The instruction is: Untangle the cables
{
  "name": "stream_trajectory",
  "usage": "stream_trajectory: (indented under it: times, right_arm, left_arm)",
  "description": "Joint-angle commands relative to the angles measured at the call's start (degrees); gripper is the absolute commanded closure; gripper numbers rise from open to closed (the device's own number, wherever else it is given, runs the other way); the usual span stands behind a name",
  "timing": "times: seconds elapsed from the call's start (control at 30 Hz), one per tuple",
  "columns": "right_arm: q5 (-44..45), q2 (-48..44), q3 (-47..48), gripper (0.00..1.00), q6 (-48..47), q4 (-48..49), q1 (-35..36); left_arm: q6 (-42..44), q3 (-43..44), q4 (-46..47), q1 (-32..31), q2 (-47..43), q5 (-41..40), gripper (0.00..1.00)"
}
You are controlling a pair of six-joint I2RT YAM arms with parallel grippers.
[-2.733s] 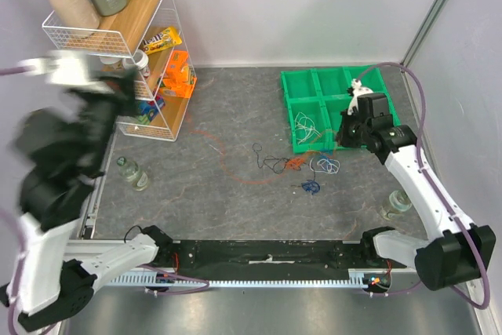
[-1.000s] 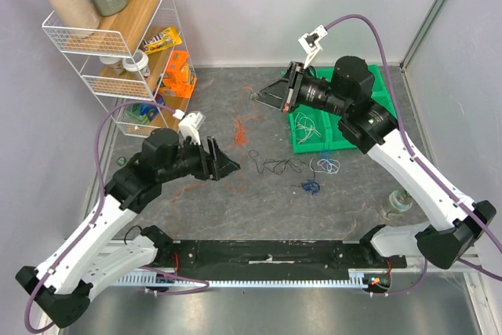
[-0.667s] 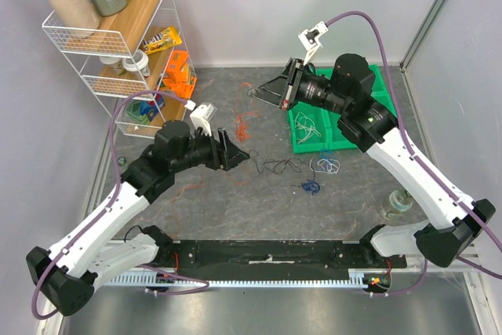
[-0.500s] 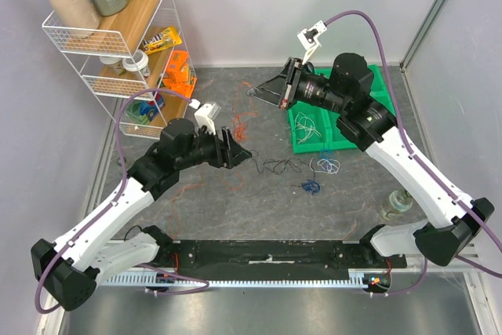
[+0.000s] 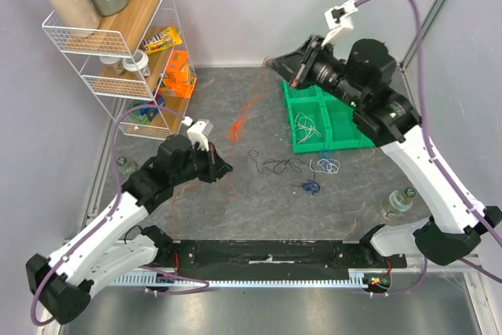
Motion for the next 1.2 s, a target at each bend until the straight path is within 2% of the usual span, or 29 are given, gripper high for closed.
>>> stream_trajectory:
  times: [0.0,0.1,0.27,0.33,0.4,0.5,0.67,0.9,1.1,1.13,1.17]
  right_arm:
    - [20.47,0.04,11.14,1.0,-8.59,-9.25,-0.76]
    - [25.76,1.53,16.76,1.0,-11.41,-12.16,-3.04]
    - [25.25,3.91,23.28,1.0,-14.31,-12.6,-5.86]
    - [22.37,4.79,24.33,1.0,-15.37,-12.34,-5.86]
    - [15.27,6.1,23.64,1.0,-14.94,-12.69,-5.86]
    - [4.71,5.06,14.01,1.0,-12.48,-11.03,-4.37]
    - [0.29,0.23,-5.6,1.0,-12.38,-8.21,-0.68]
    - [0.81,-4.26,-26.79,1.0,-14.75,-8.38,6.61]
    - [1.08,-5.05,-35.25,1.0,-16.59,-10.31,9.25]
    - [0.99,-4.7,-35.08,0.93,-17.39,-11.45,9.26]
    - [1.16,-4.27,-34.21,0.78,-18.61,-12.77,9.26]
  left_arm:
    - [-2.46,-2.83,-6.07,-0.11,-8.03,-6.96,0.98]
    - [-3.87,-4.59,-9.85,-0.11,-12.96,-10.83,0.98]
    - [-5.54,-4.68,-14.08,-0.11,-16.31,-14.88,0.98]
    - [-5.46,-3.55,-14.52,-0.11,-16.57,-15.5,0.98]
    - [-4.93,-1.09,-15.22,-0.11,-16.14,-16.38,0.98]
    - [-3.27,4.61,-16.8,-0.11,-15.0,-18.04,0.98]
    - [-1.07,17.78,-20.14,-0.11,-10.78,-25.42,0.98]
    - [3.15,34.76,-20.06,-0.2,-4.37,-30.44,0.98]
    - [4.82,45.93,-17.51,-0.11,0.03,-30.09,0.98]
    - [4.91,47.25,-17.34,-0.29,0.82,-29.92,0.98]
    - [5.0,48.74,-17.25,-0.11,1.35,-29.66,0.98]
